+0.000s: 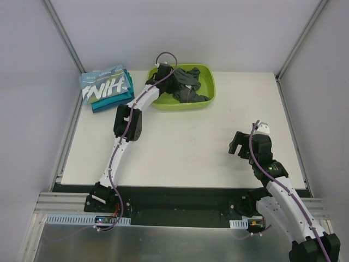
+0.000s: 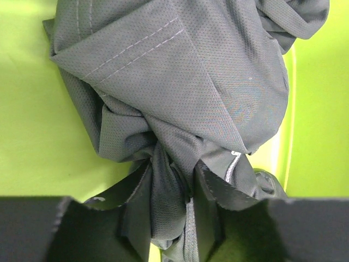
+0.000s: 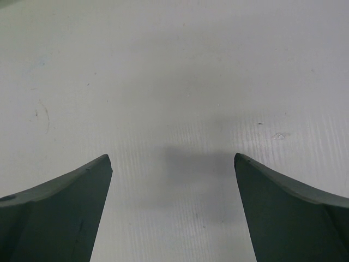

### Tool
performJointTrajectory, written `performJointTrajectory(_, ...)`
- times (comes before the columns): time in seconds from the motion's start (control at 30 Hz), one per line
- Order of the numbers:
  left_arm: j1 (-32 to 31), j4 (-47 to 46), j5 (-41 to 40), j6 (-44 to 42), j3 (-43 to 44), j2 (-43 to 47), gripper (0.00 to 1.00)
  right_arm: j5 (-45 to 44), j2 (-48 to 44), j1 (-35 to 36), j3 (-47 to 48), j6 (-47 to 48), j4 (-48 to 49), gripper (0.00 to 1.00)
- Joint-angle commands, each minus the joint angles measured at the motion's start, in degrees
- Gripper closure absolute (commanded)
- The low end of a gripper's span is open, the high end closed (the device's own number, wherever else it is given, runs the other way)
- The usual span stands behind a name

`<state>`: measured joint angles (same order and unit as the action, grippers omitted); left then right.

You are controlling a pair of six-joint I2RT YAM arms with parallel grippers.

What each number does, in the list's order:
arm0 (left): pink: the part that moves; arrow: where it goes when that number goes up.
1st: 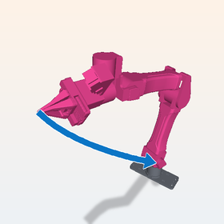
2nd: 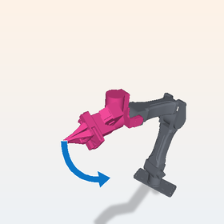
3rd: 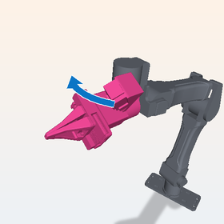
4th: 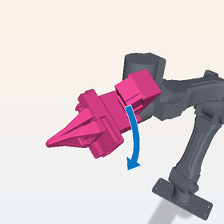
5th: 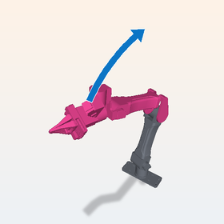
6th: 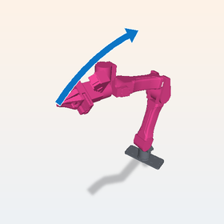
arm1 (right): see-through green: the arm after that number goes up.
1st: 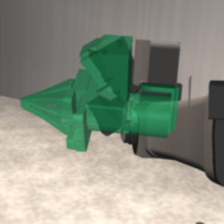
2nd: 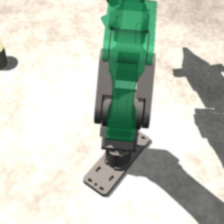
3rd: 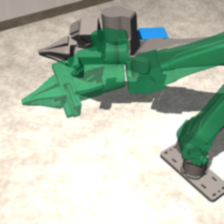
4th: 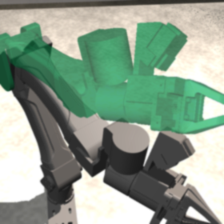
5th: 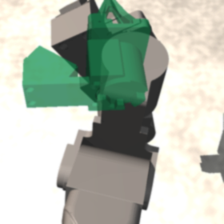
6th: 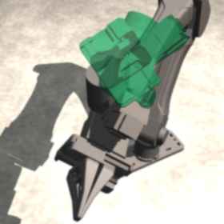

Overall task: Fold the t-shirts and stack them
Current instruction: Grab crumpled tshirt from bin with the left arm, then move the tshirt to the center of the board

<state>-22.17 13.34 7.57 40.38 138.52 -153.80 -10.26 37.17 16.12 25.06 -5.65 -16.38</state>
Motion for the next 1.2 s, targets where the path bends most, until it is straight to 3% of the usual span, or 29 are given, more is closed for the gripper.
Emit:
performJointTrajectory(0.0,0.0,0.2,2.8,1.6,2.8,-1.3,0.83,-1.5,-0.5,0.1,2.4,0.9,0.0,0.04)
performJointTrajectory(0.03,0.0,-0.1,3.1,1.5,2.7,-1.3,1.00,-1.6,-0.5,0.1,2.3,0.8,-0.1,0.04)
performJointTrajectory(0.27,0.1,-5.3,10.9,-3.6,2.5,2.5,1.00,-2.0,-0.2,0.1,2.3,1.0,0.0,0.04)
performJointTrajectory(0.6,0.0,-14.5,21.4,-7.2,-2.5,21.9,1.00,-1.3,-1.8,0.1,1.9,0.8,0.4,0.04)
performJointTrajectory(0.8,-0.1,-15.4,31.3,-6.0,-7.5,32.5,1.00,-1.3,-3.9,0.1,1.1,0.9,1.2,0.04)
performJointTrajectory(0.97,-2.2,-15.4,39.3,-7.3,-16.1,44.5,1.00,-1.6,-6.0,0.1,0.8,0.6,1.1,0.04)
performJointTrajectory(1.17,-8.2,-15.3,33.6,-17.9,-38.5,65.5,1.00,-2.5,-8.7,0.1,0.8,0.0,-0.4,0.04)
